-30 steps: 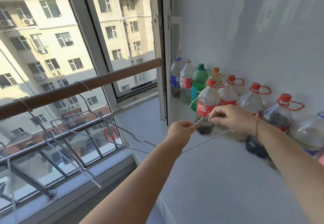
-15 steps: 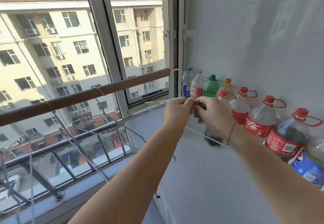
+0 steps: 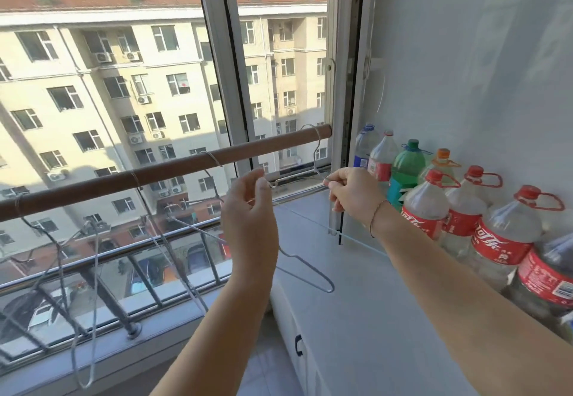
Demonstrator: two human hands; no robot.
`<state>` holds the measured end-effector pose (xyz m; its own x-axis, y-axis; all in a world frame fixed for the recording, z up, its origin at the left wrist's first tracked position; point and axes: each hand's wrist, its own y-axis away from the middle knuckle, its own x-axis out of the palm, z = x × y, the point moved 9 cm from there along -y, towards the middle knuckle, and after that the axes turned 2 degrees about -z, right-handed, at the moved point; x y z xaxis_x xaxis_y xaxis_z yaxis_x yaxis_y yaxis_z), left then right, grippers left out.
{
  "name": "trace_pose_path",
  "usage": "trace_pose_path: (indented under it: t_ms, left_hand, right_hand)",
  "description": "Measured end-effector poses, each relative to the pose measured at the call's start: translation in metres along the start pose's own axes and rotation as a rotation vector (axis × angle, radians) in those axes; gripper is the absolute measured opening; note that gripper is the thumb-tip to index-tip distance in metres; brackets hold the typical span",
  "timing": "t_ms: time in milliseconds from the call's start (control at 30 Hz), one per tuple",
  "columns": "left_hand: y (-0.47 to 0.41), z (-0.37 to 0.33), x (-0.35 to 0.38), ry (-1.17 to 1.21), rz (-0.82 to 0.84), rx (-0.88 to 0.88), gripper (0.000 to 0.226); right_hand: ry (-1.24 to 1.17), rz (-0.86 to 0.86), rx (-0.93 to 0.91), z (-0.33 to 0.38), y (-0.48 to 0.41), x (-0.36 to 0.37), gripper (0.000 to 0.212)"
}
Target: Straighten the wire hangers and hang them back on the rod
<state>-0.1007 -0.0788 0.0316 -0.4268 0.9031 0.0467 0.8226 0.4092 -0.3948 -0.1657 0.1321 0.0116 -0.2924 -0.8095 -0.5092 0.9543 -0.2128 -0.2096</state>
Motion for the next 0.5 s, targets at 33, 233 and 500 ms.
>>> trace_pose_path:
  t_ms: [33, 233, 500]
  left_hand:
    - [0.001, 0.006, -0.013, -0.007, -0.045, -0.010, 0.016]
    - [0.003, 0.041, -0.039, -0.081, -0.087, -0.140, 0.020]
    - [0.000, 0.067, -0.030, 0.064, -0.003, -0.421, 0.028]
  right_hand:
    - [0.013, -0.006, 0.001, -0.002, 0.000, 0.003, 0.017]
    - [0.264, -0.078, -0.065, 0.006, 0.011, 0.005, 0.029]
    - [0.201, 0.022, -0.278, 0.032, 0.095, 0.034, 0.026]
